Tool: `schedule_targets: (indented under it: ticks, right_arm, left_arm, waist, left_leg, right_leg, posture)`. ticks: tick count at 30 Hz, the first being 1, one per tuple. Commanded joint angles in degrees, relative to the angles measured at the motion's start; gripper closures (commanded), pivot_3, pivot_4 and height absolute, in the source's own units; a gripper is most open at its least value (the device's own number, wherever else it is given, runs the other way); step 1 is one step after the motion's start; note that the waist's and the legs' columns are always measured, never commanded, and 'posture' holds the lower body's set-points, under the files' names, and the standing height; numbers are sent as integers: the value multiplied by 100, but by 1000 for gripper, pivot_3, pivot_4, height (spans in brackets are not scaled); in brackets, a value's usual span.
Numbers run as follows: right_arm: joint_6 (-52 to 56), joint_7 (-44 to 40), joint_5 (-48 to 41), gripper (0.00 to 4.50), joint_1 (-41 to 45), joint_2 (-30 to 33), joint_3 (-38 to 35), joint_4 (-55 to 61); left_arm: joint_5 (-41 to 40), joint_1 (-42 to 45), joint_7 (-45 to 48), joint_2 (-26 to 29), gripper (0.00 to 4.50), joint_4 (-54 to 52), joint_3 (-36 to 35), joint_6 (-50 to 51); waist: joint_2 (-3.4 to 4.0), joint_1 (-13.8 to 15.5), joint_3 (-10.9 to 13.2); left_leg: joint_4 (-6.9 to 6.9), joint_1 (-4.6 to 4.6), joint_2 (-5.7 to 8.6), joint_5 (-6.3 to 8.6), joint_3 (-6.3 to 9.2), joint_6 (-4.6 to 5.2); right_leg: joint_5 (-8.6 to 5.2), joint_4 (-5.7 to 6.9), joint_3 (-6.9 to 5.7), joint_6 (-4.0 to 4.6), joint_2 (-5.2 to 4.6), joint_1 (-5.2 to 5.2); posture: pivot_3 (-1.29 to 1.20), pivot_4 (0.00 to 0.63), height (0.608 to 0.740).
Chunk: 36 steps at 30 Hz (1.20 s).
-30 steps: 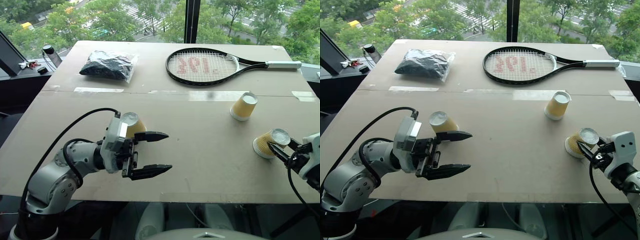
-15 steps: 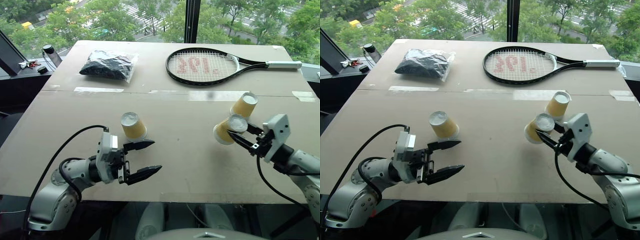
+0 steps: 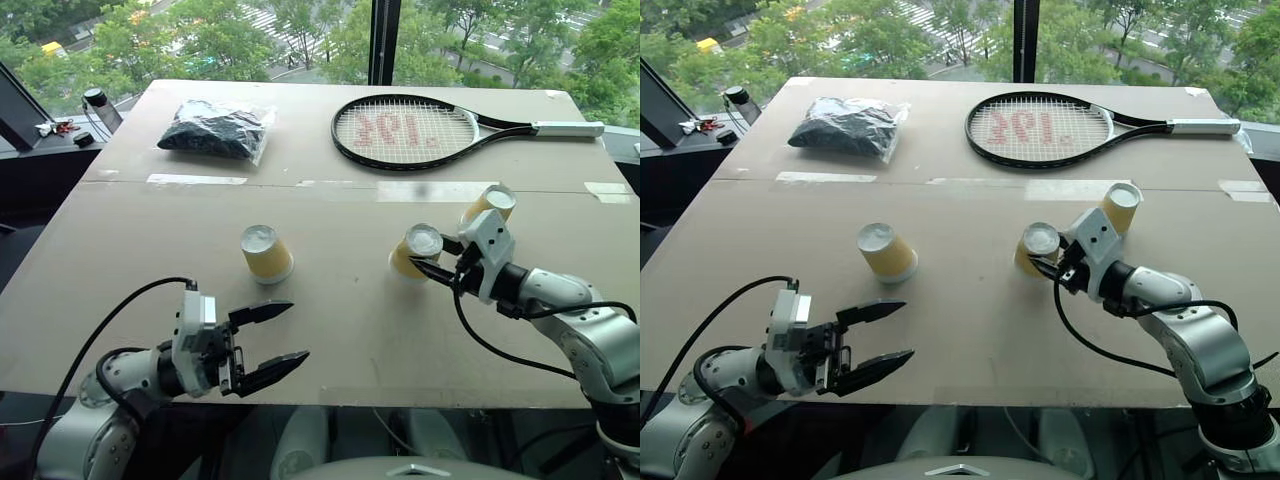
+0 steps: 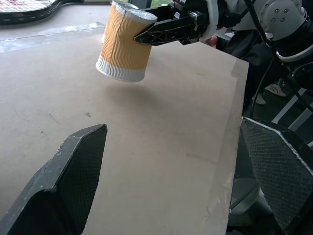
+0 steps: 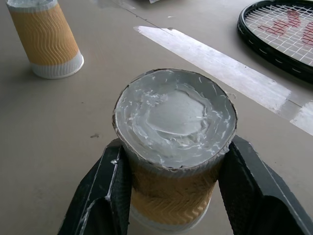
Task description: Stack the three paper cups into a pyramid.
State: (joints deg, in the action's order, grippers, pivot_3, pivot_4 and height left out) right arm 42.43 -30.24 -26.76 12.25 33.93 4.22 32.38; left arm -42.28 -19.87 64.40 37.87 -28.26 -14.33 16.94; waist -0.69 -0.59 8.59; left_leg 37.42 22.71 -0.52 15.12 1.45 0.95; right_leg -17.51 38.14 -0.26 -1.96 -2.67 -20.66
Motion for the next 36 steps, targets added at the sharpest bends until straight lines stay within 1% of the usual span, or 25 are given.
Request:
schedule_targets:
  ticks: [1, 8, 15, 18, 19, 20, 21, 22, 23, 24, 25, 28, 30, 33, 36]
  right_arm:
    - [-58, -165, 66, 2609, 81, 68, 128, 127]
    - [-165, -149, 359, 2609, 301, -89, 463, -99]
    - [-358, -11, 761, 2609, 559, -335, 519, -555]
    - [-387, -155, 835, 2609, 602, -324, 585, -743]
    - [-423, -190, 860, 1950, 632, -333, 589, -818]
    - [-467, -279, 850, 1757, 665, -321, 604, -843]
    - [-504, -345, 850, 1456, 687, -312, 614, -857]
    - [-530, -389, 839, 846, 699, -301, 584, -841]
    - [-541, -416, 831, 506, 701, -293, 558, -821]
    - [-566, -459, 816, 29, 679, -256, 500, -771]
    - [-604, -528, 708, 29, 607, -223, 345, -670]
    - [-1163, -1104, 29, 29, 4, -122, -423, -134]
    - [-1325, -1377, -305, 29, -323, -39, -770, 121]
    - [-1560, -1699, -607, 29, -825, 146, -1212, 400]
    - [-1895, -1940, -718, 29, -1341, 233, -1468, 574]
  left_arm:
    - [-75, -82, -53, -98, 0, -43, -186, -159]
    - [20, -137, 71, -141, 0, 268, -288, -332]
    - [-2, -154, 104, -117, 0, 319, -335, -391]
    - [-5, -148, 53, -143, 0, 329, -391, -420]
    - [-26, -144, 5, -172, 0, 329, -420, -416]
    - [-23, -152, -33, -191, 0, 327, -445, -420]
    - [-18, -159, -58, -203, 0, 324, -461, -423]
    - [-78, -169, -136, -244, 0, 321, -501, -365]
    - [-123, -180, -190, -270, 0, 315, -528, -323]
    - [-196, -170, -288, -305, 0, 329, -585, -260]
    - [-201, -149, -369, -325, 0, 373, -641, -246]
    - [-345, 99, -812, -392, 0, 561, -940, -94]
    - [-331, 279, -1092, -434, 0, 654, -1110, -82]
    - [-259, 544, -1488, -442, 0, 845, -1344, -57]
    - [-33, 921, -1580, -303, 0, 1169, -1263, -43]
  waist:
    - [0, -1, 0]
    - [0, -8, 0]
    - [0, -4, 0]
    - [0, -8, 0]
    - [0, -9, 0]
    - [0, -10, 0]
    - [0, -14, 0]
    - [0, -15, 0]
    - [0, -15, 0]
    - [0, -14, 0]
    - [0, -14, 0]
    - [-1, 72, 0]
    - [-1, 73, 0]
    - [-6, 85, -3]
    - [-8, 70, -4]
  left_leg:
    - [0, 0, 0, 0, 0, 0]
    - [0, -1, 0, 0, 0, 0]
    - [0, 0, 1, 0, -2, 0]
    - [0, 0, 0, 0, -1, 0]
    - [0, 0, 0, 0, -1, 0]
    - [0, 0, 0, 0, -1, 0]
    - [0, 0, 0, 0, -1, 0]
    - [0, -1, 0, 0, -2, 0]
    - [0, -1, 0, 0, -1, 0]
    - [0, -1, 0, 0, -1, 0]
    - [0, -1, 0, 0, -1, 0]
    - [0, 5, 0, 0, 4, 0]
    - [0, 7, 0, 1, 7, 0]
    - [0, 5, 0, 1, 5, 1]
    - [0, 2, 1, 1, 4, 1]
  right_leg:
    - [0, 0, 0, 0, 0, 0]
    - [0, 0, 0, 0, 1, 0]
    - [0, -1, 1, 0, 0, -1]
    - [0, -1, 0, 0, 0, -1]
    - [0, -1, 0, 0, 0, -1]
    - [0, -1, 0, 0, -1, -1]
    - [0, -1, 0, 0, -1, -1]
    - [0, -1, 1, 0, -1, -1]
    - [0, 0, 0, 0, -1, -1]
    - [0, -1, 0, 0, -1, -1]
    - [0, -1, 0, 0, -1, -1]
    - [0, -3, -7, 0, -4, -1]
    - [1, -7, -11, -1, -4, 0]
    - [1, -6, -10, -2, -5, 2]
    - [1, -3, -8, -1, -4, 3]
  posture:
    - [0, 150, 740]
    - [0, 150, 740]
    - [0, 150, 740]
    - [0, 150, 740]
    - [0, 150, 740]
    - [0, 150, 740]
    - [0, 150, 740]
    - [0, 150, 740]
    - [0, 150, 740]
    - [0, 150, 740]
    - [0, 150, 740]
    - [0, 150, 740]
    - [0, 150, 740]
    - [0, 150, 740]
    - [0, 150, 740]
